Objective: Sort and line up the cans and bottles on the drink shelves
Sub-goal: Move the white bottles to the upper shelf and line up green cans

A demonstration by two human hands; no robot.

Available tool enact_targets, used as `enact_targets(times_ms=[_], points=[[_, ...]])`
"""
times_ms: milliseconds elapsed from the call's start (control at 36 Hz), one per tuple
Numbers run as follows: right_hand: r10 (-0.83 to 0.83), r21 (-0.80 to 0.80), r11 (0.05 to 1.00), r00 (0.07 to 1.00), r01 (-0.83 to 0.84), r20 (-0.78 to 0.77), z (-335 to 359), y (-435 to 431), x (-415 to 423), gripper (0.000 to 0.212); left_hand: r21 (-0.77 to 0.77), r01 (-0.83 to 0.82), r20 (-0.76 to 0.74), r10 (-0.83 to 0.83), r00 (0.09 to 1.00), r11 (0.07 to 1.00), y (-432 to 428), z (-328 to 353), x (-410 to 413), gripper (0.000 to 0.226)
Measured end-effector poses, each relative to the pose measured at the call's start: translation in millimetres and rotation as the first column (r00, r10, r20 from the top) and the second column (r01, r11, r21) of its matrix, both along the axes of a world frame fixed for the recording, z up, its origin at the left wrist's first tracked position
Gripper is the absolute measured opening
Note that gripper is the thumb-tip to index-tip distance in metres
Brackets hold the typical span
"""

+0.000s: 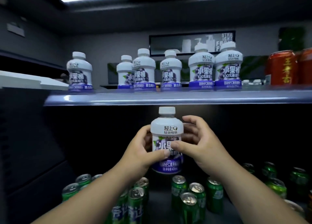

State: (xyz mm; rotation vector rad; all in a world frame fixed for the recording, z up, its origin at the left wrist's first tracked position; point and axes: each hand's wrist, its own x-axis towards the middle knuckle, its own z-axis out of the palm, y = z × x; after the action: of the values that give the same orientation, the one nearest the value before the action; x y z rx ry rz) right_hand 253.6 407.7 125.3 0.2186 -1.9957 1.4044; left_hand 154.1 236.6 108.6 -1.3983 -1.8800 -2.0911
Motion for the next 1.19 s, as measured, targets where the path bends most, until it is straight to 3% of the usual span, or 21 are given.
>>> enact_targets(times_ms=[167,222,306,472,528,611,750,861,1000,1111,1194], points=[[-0.100,0.254,0.959,0.989,0.126,-0.113,28.7,-46.4,-6.8,0.065,0.045,-0.102,-0.105,0.106,0.989,0.994,-59.6,49.1,-10.5,0.078],[-0.149,0.400,0.893,0.974,0.206,-0.170,43.5,-58.5,-9.1,0.061,0.037,-0.137,-0.151,0.141,0.979,0.990,-77.5,68.8,-14.5,0.076],[-0.250,0.563,0.765,0.950,0.313,-0.190,65.4,-72.2,-15.8,0.071,0.019,-0.191,-0.197,0.191,0.962,0.981,-99.5,96.4,-24.4,0.077],[-0.321,0.550,0.765,0.939,0.334,-0.123,98.5,-85.7,-33.9,0.079,0.049,-0.325,-0.243,0.327,0.913,0.944,-124.7,140.1,-48.2,0.079],[-0.397,0.620,0.684,0.909,0.384,-0.125,106.5,-86.3,-42.1,0.085,0.056,-0.362,-0.253,0.363,0.897,0.931,-127.0,151.7,-57.9,0.071],[-0.556,0.761,0.483,0.823,0.433,-0.116,115.0,-80.0,-59.7,0.098,0.059,-0.393,-0.249,0.395,0.884,0.918,-127.8,167.7,-70.6,0.059],[-0.667,0.872,0.328,0.743,0.363,-0.059,112.1,-65.2,-82.2,0.117,0.035,-0.440,-0.229,0.435,0.871,0.898,-121.1,182.6,-100.4,0.045],[-0.682,0.884,0.296,0.728,0.362,-0.070,107.8,-62.6,-89.2,0.126,0.032,-0.465,-0.192,0.462,0.866,0.885,-109.6,185.3,-127.8,0.047],[-0.689,0.872,0.277,0.716,0.404,-0.113,100.7,-60.9,-92.9,0.118,-0.018,-0.417,-0.203,0.406,0.891,0.909,-100.2,183.1,-154.5,0.049],[-0.709,0.883,0.235,0.693,0.407,-0.130,99.3,-60.2,-96.8,0.115,-0.111,-0.402,-0.213,0.373,0.903,0.909,-100.0,185.6,-172.6,0.064],[-0.717,0.882,0.212,0.680,0.421,-0.153,96.9,-59.5,-98.9,0.115,-0.180,-0.463,-0.259,0.413,0.873,0.868,-100.1,189.2,-176.1,0.052]])
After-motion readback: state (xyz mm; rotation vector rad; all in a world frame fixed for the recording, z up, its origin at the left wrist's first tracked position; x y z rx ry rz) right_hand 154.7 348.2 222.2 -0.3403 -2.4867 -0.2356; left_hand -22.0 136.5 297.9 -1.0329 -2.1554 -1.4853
